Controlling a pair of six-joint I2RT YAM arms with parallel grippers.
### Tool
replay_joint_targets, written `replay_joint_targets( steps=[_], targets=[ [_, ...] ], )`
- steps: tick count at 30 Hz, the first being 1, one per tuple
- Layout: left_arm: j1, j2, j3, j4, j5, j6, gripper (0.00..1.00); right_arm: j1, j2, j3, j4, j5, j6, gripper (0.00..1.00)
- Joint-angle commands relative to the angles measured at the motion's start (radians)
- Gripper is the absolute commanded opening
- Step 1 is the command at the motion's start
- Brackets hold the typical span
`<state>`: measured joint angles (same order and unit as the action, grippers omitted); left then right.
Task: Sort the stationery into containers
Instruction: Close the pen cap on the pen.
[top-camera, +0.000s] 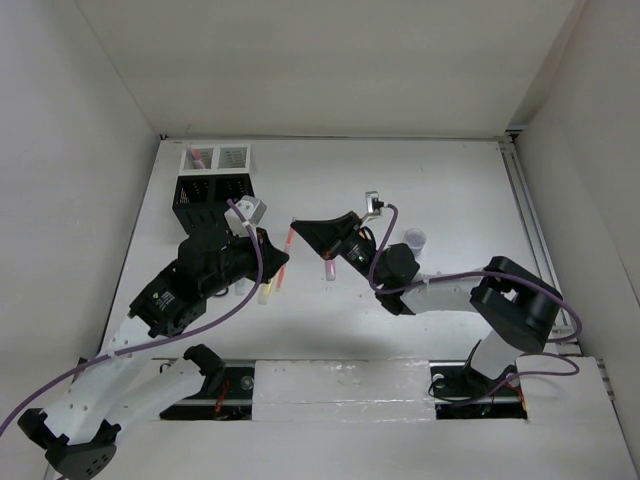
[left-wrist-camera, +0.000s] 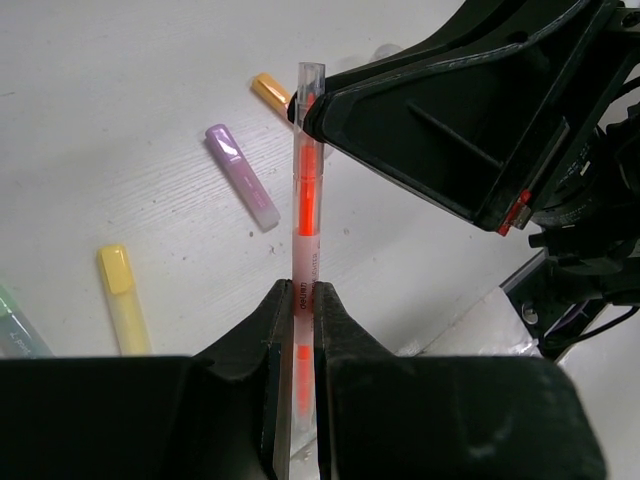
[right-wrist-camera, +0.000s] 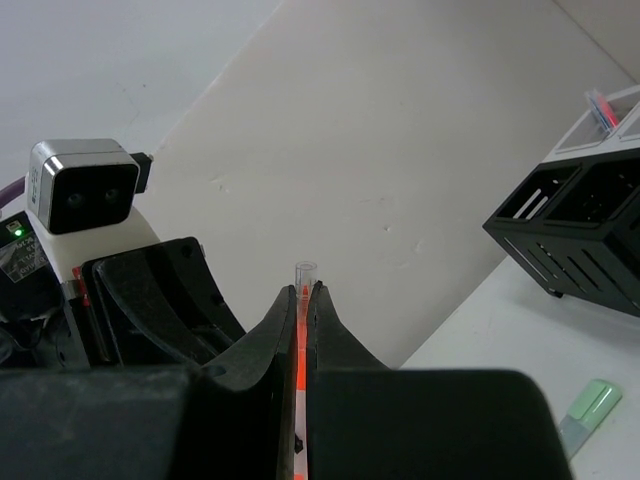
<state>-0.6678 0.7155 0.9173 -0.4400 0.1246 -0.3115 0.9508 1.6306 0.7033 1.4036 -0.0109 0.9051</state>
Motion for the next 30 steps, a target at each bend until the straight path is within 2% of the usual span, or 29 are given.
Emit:
replay_joint_targets(
  steps=[1,8,10,18,20,23,30],
  targets=[
    [0.007,-0.022,0.061,0.251,-0.074,0.002,0.0,0.062,0.032,-0.022,0.305,-0.173,-0.038,0.0],
    [0.007,-0.022,0.052,0.251,-0.028,0.011,0.0,0.062,0.023,-0.022,0.347,-0.193,-0.028,0.01],
    [0.007,-0.034,0.031,0.262,-0.014,0.021,0.0,0.062,0.023,-0.001,0.408,-0.233,-0.028,0.05],
    [0.007,-0.056,0.012,0.262,0.009,0.022,0.0,0.043,0.005,0.012,0.408,-0.224,0.008,0.11],
    [0.007,-0.056,0.003,0.262,-0.014,0.022,0.0,0.043,-0.005,0.012,0.408,-0.224,0.008,0.15],
    [0.007,-0.065,0.003,0.262,-0.054,0.022,0.0,0.043,-0.023,0.012,0.408,-0.224,0.008,0.27],
    [0.007,-0.074,0.003,0.253,-0.105,0.0,0.0,0.034,-0.051,-0.007,0.408,-0.215,-0.002,0.34]
  ],
)
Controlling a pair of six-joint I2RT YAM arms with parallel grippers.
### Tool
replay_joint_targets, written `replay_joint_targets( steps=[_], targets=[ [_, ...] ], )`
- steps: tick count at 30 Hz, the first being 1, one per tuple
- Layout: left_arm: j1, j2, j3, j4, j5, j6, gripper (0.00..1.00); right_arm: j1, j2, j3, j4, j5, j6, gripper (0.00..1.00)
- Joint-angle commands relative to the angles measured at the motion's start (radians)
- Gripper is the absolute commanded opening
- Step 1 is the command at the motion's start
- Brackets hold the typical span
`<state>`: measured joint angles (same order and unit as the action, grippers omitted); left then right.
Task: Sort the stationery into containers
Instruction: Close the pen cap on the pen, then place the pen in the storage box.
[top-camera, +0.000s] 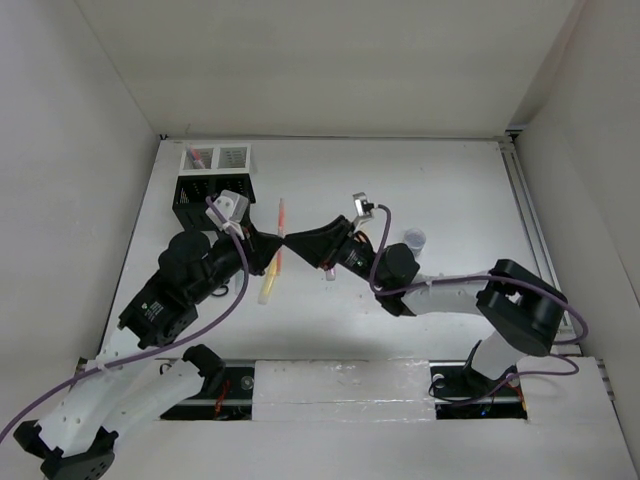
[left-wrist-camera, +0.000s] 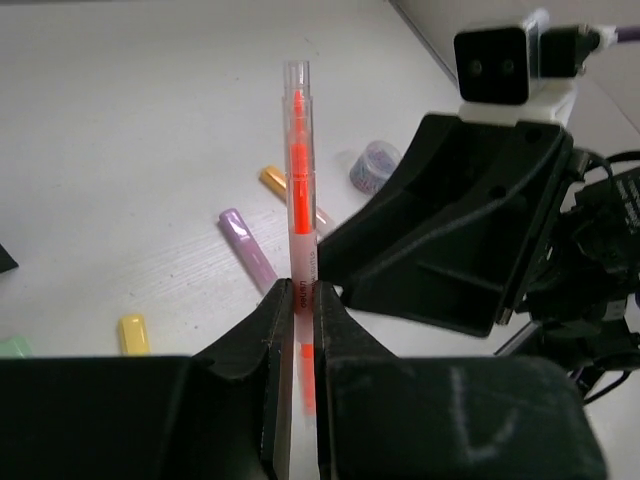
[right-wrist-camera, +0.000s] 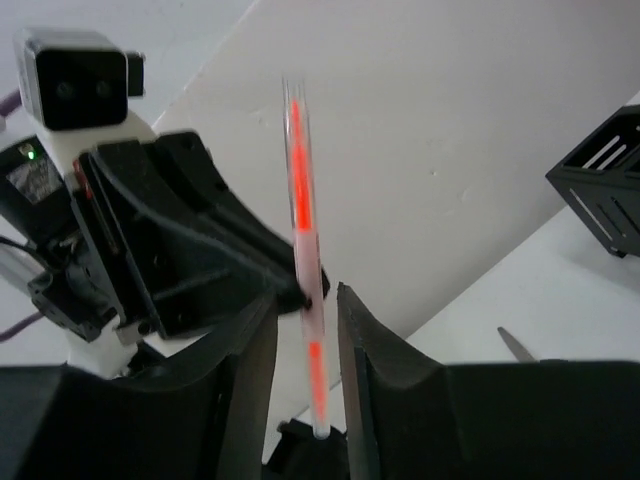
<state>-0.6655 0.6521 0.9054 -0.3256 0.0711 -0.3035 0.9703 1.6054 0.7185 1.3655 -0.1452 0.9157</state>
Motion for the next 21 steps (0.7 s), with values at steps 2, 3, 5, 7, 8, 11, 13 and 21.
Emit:
replay_joint_targets(
  steps=[2,3,5,7,8,11,13,21],
  targets=[
    [0.004,0.0,0.015,0.138,-0.062,-0.017,0.0,0.015,-0.045,-0.033,0.446,-0.08,-0.012,0.43],
    [0.004,0.0,0.015,0.129,-0.08,-0.017,0.0,0.015,-0.045,-0.033,0.446,-0.071,-0.012,0.46],
    [0.004,0.009,0.015,0.129,-0.096,-0.017,0.0,-0.004,-0.077,-0.057,0.446,-0.071,-0.021,0.54],
    [0.004,0.018,0.024,0.129,-0.129,-0.028,0.0,-0.018,-0.096,-0.077,0.446,-0.06,-0.021,0.59],
    [0.004,0.018,0.024,0.129,-0.143,-0.028,0.0,-0.036,-0.107,-0.1,0.446,-0.06,-0.021,0.6],
    [0.004,0.058,0.053,0.12,-0.243,-0.061,0.0,-0.085,-0.156,-0.163,0.446,-0.06,-0.031,0.61],
    [0.004,0.099,0.078,0.109,-0.309,-0.081,0.0,-0.113,-0.205,-0.206,0.446,-0.051,-0.043,0.61],
    [0.004,0.334,0.22,0.175,-0.891,-0.203,0.0,-0.186,-0.415,-0.346,0.216,-0.102,-0.176,0.64]
  ],
)
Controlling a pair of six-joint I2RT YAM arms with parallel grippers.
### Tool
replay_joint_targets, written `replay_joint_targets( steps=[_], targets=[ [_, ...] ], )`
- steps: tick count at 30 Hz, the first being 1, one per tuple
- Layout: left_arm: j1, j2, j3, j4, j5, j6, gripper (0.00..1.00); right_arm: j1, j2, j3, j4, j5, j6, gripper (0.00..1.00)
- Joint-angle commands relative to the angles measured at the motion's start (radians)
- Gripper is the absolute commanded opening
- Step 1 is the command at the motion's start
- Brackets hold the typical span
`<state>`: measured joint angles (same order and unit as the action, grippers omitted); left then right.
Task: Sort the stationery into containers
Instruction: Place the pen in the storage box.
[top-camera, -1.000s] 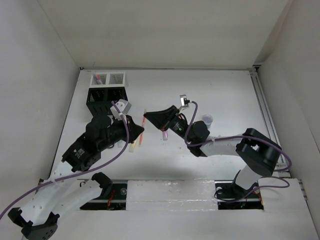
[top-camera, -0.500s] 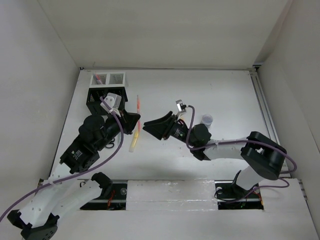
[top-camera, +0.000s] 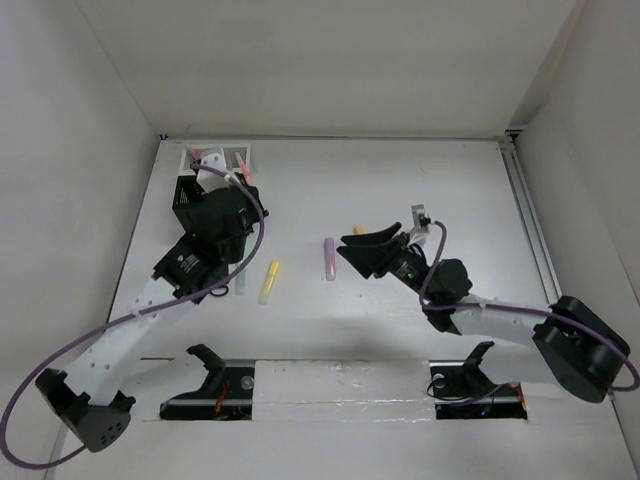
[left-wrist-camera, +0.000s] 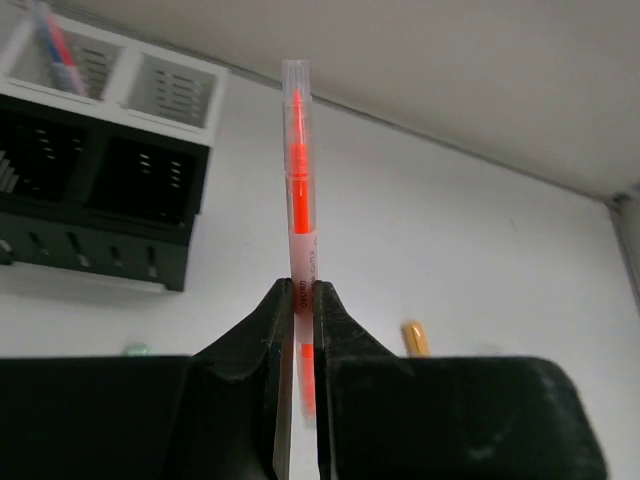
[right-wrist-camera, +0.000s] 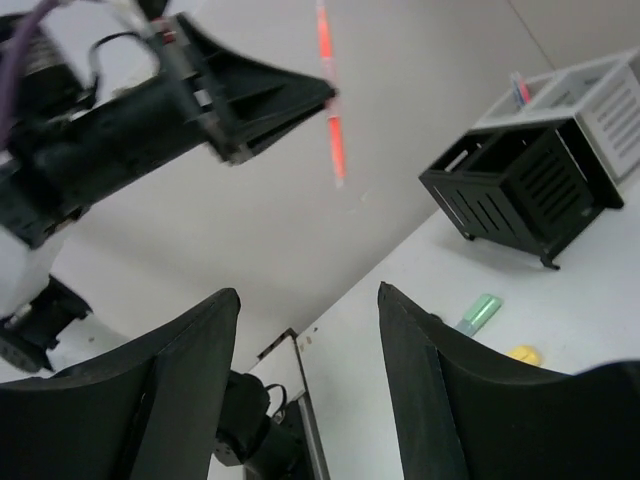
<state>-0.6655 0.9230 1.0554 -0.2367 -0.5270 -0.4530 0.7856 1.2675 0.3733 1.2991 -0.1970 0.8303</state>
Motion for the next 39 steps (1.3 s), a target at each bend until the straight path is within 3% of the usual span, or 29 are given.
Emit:
replay_joint_targets(
  steps=[1,6,10,13,15,23,28,39],
  targets=[
    [0.029,0.101,0.09,0.106,-0.309,-0.044,0.0,-0.002,-0.106,-0.001,0.225,-0.05,-0.115,0.64],
    [0.318,0.399,0.298,0.197,-0.116,-0.021,0.0,0.026,-0.341,-0.022,-0.117,-0.038,-0.272,0.64],
    [0.432,0.649,0.576,0.188,-0.111,0.06,0.0,0.038,-0.542,-0.033,-0.34,-0.028,-0.364,0.67],
    [0.484,0.778,0.666,0.267,-0.111,0.121,0.0,0.049,-0.669,-0.046,-0.494,0.005,-0.396,0.68],
    [0.495,0.812,0.652,0.37,-0.151,0.224,0.0,0.058,-0.715,-0.065,-0.541,0.018,-0.396,0.69],
    [0.504,0.944,0.568,0.712,-0.289,0.372,0.0,0.058,-0.797,-0.119,-0.59,0.018,-0.387,0.7],
    [0.53,0.978,0.514,0.789,-0.327,0.39,0.0,0.058,-0.774,-0.119,-0.59,-0.004,-0.387,0.71],
    [0.619,1.022,0.407,0.826,-0.208,0.33,0.0,0.058,-0.694,-0.146,-0.515,-0.004,-0.387,0.71]
  ],
)
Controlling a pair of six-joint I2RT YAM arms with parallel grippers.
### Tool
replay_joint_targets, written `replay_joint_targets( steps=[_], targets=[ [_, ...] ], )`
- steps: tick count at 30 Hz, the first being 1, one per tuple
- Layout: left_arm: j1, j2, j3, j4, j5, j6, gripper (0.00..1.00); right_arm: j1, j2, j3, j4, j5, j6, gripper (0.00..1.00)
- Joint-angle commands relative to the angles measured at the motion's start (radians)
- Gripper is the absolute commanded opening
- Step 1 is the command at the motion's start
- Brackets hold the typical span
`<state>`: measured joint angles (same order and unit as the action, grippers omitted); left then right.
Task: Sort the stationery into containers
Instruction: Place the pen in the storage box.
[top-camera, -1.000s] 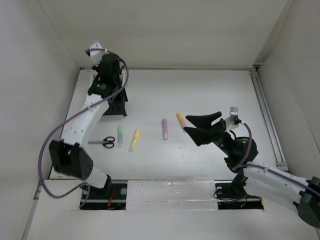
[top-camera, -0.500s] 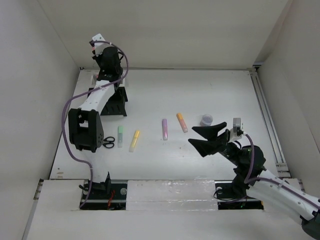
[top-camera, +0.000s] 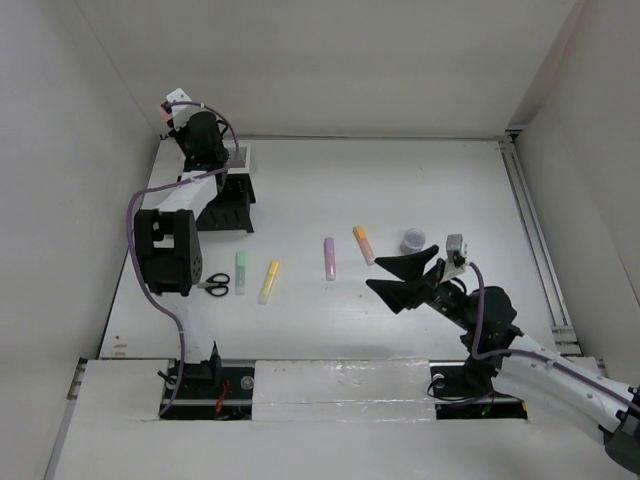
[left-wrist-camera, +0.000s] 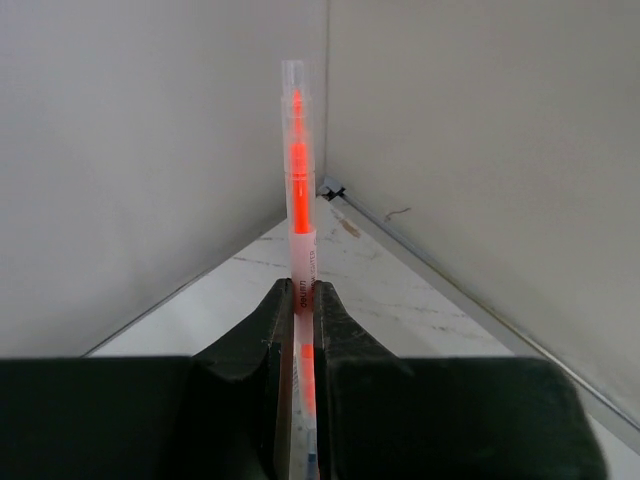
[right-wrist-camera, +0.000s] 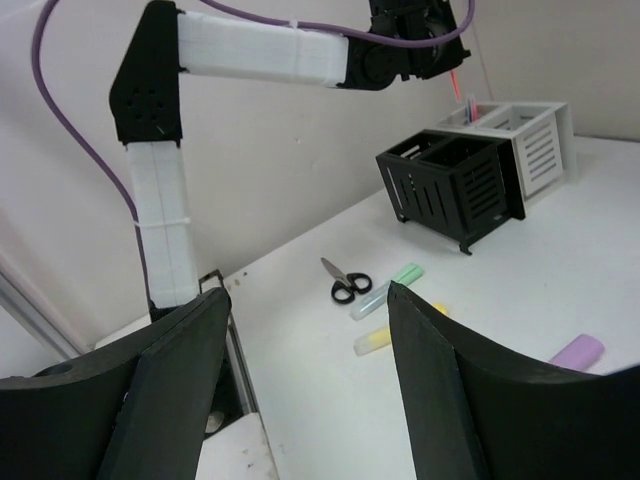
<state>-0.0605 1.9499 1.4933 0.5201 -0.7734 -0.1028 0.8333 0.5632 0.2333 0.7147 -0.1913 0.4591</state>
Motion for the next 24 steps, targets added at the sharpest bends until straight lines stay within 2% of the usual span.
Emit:
replay_joint_targets(
  steps=[1,7,15,24],
  targets=[
    [0.014,0.004,-0.031,0.069,0.039,-0.029,0.0,0.019,0.023,-0.006,0.069,-0.01,-0.016,0.71],
    [0.014,0.05,-0.042,0.081,0.068,-0.04,0.0,0.02,0.055,-0.006,0.089,-0.01,-0.007,0.71],
    [-0.018,0.05,-0.108,0.12,0.034,-0.072,0.0,0.02,0.064,-0.006,0.089,0.0,-0.016,0.71],
    [-0.018,0.05,-0.117,0.063,0.034,-0.12,0.0,0.029,0.014,-0.006,0.054,0.0,-0.016,0.71]
  ],
)
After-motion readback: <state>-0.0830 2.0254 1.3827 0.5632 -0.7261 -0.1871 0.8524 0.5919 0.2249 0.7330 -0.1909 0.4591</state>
